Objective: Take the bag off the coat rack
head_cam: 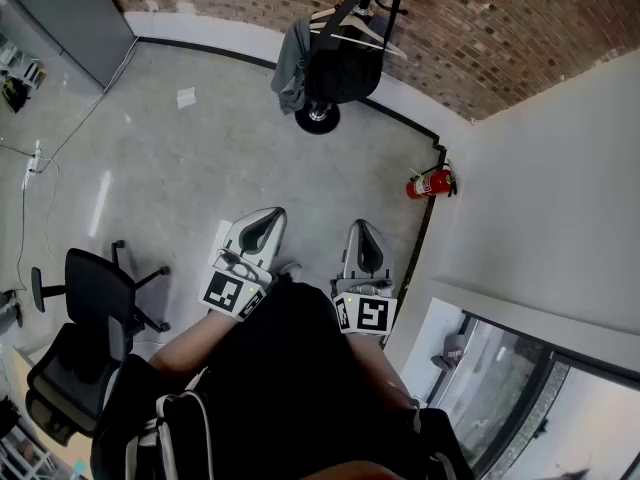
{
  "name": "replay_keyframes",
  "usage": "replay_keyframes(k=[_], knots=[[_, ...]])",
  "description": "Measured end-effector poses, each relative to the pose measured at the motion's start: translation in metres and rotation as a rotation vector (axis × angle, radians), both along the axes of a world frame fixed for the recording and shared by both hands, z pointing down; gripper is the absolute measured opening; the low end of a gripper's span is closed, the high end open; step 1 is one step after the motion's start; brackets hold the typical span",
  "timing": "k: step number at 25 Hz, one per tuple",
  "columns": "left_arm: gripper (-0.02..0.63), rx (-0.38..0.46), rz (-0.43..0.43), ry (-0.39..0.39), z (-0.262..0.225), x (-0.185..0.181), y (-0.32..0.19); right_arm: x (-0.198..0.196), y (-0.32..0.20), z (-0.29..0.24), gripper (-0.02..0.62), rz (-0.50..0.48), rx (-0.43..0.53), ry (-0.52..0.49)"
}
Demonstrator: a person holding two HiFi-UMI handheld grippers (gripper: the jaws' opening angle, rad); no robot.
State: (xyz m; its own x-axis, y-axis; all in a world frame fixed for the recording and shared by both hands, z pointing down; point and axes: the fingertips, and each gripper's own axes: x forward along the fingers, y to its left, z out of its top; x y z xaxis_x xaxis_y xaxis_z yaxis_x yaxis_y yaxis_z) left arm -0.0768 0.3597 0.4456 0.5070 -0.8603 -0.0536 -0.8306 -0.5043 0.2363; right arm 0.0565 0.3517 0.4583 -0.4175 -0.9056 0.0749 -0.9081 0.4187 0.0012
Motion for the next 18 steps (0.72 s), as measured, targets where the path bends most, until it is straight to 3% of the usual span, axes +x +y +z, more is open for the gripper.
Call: replay_keyframes(k=[8,18], knots=[[0.018,0.069,-0.059,-0.042,-0.017,0.008,0.004,0.003,0.003,-0.006,0.018,0.025,0.019,-0.012],[0.018,0.061,-0.003,-0.050,-0.005,0.040,0.020,0.034,0.020,-0.001,0.018,0.070,0.003,-0.060]])
